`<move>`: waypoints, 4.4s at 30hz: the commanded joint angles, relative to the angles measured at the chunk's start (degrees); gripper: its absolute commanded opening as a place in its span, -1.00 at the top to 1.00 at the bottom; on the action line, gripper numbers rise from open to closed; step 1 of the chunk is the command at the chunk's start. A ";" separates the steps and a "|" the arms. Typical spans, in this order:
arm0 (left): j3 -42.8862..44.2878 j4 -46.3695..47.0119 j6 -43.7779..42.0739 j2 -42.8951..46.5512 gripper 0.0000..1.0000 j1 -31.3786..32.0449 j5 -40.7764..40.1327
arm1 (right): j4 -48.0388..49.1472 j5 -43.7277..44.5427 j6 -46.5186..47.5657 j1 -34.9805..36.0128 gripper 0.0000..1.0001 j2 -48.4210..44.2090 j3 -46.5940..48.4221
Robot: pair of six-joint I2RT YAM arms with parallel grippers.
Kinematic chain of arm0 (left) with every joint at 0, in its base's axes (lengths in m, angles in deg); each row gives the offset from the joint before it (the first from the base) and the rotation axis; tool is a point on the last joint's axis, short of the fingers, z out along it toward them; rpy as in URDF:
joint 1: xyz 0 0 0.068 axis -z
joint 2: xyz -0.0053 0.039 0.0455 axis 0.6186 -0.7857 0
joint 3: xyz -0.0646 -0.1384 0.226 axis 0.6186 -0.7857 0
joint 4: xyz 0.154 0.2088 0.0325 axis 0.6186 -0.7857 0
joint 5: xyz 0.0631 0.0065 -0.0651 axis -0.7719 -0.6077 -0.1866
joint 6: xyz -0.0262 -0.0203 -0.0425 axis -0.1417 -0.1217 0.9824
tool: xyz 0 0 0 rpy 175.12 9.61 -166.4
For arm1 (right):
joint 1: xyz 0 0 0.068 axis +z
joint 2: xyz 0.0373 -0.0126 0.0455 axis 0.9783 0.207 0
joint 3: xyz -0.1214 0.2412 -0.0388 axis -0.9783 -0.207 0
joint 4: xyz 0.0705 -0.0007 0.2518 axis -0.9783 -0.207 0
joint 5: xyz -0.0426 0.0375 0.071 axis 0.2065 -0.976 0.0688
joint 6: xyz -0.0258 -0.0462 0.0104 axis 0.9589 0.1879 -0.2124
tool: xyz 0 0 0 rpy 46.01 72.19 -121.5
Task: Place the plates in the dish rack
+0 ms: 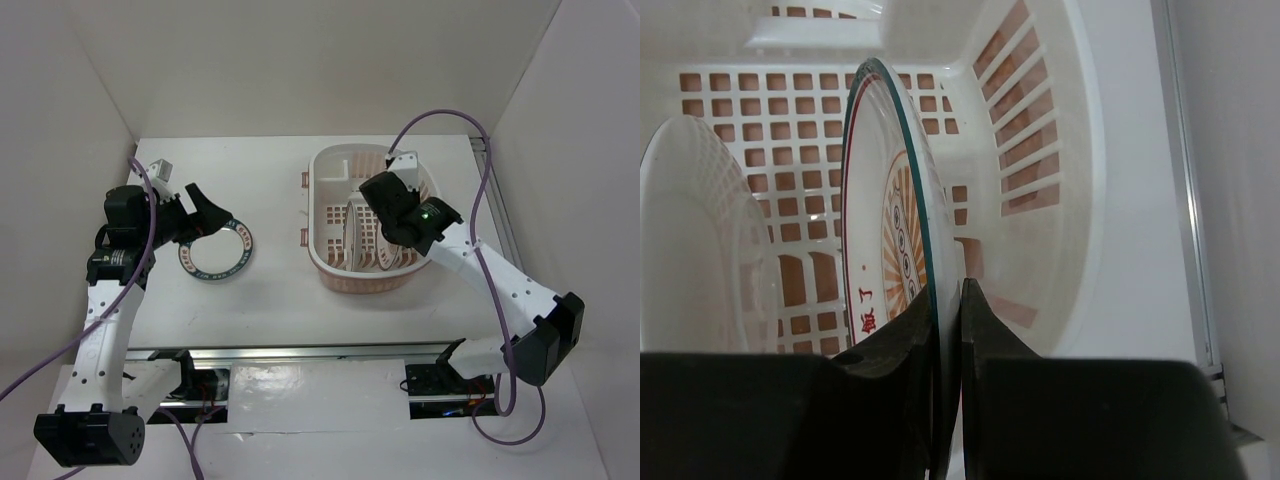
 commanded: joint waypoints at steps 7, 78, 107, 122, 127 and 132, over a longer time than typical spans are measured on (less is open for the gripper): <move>-0.06 1.16 -1.65 0.98 -1.00 0.21 0.87 | 7.20 0.84 -2.72 0.99 1.00 -0.49 -2.20; -39.87 13.89 37.63 5.48 -0.94 -4.09 -24.44 | -0.62 -0.30 3.51 12.50 -1.00 -10.33 10.91; -41.01 30.25 39.13 -14.30 0.58 -9.02 -26.29 | 3.51 -7.86 4.13 13.12 -1.00 -16.57 9.49; -29.33 25.61 33.42 -11.70 1.00 -10.16 -21.63 | 7.72 -12.68 7.90 13.12 -1.00 -13.23 7.12; -20.04 16.65 27.36 0.88 1.00 -10.16 -22.94 | 18.81 -22.01 9.23 13.12 -1.00 -12.45 5.79; -15.09 11.89 24.28 8.09 1.00 -10.16 -18.84 | 23.10 -27.69 11.60 11.64 -1.00 -5.87 8.70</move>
